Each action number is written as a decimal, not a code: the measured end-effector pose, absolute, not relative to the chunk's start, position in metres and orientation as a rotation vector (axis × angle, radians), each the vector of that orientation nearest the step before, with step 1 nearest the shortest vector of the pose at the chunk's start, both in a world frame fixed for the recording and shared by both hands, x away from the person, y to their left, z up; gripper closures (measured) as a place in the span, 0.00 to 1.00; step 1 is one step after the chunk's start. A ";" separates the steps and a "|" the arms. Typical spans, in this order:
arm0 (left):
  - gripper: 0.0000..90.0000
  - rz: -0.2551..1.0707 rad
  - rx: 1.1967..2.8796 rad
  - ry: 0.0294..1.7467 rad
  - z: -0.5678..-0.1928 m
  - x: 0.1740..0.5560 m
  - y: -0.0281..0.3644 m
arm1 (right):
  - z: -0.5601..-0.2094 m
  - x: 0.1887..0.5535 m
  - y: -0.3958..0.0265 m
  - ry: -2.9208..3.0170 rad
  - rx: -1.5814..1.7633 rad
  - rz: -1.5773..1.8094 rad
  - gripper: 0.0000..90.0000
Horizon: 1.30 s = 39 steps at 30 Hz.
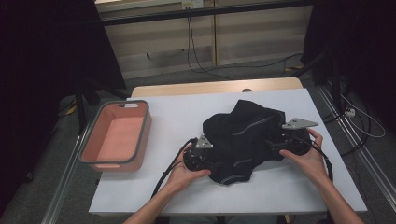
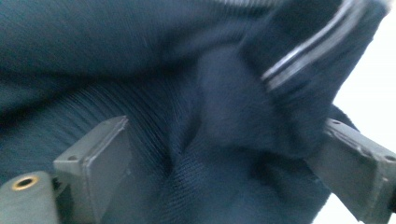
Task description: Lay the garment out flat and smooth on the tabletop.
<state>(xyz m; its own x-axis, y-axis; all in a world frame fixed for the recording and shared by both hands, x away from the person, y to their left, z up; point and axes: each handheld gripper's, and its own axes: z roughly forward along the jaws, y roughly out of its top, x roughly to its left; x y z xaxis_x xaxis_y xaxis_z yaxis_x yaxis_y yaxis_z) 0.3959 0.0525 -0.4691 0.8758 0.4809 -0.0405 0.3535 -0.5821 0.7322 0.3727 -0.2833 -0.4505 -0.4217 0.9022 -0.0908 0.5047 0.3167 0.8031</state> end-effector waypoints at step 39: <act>0.81 0.133 2.081 0.728 -0.442 0.369 0.150 | -0.464 0.357 -0.185 2.355 1.013 1.127 0.74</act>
